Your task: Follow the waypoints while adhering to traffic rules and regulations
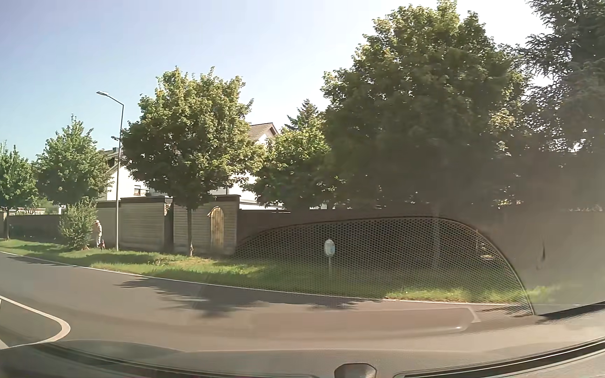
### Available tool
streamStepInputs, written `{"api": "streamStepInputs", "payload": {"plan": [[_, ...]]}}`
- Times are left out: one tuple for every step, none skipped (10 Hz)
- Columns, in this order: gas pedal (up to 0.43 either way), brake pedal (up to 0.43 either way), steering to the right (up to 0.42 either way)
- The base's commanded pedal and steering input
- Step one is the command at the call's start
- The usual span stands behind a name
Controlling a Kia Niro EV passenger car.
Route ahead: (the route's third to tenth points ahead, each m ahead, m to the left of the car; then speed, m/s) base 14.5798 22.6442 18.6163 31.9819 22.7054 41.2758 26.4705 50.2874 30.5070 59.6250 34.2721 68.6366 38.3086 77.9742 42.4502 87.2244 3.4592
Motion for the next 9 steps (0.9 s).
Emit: {"api": "streamStepInputs", "payload": {"plan": [[0.197,0.024,-0.374],[0.197,0.024,-0.391],[0.197,0.024,-0.401],[0.209,0.024,-0.410],[0.209,0.024,-0.416],[0.209,0.024,-0.420],[0.209,0.024,-0.421],[0.209,0.024,-0.421],[0.209,0.024,-0.419]]}}
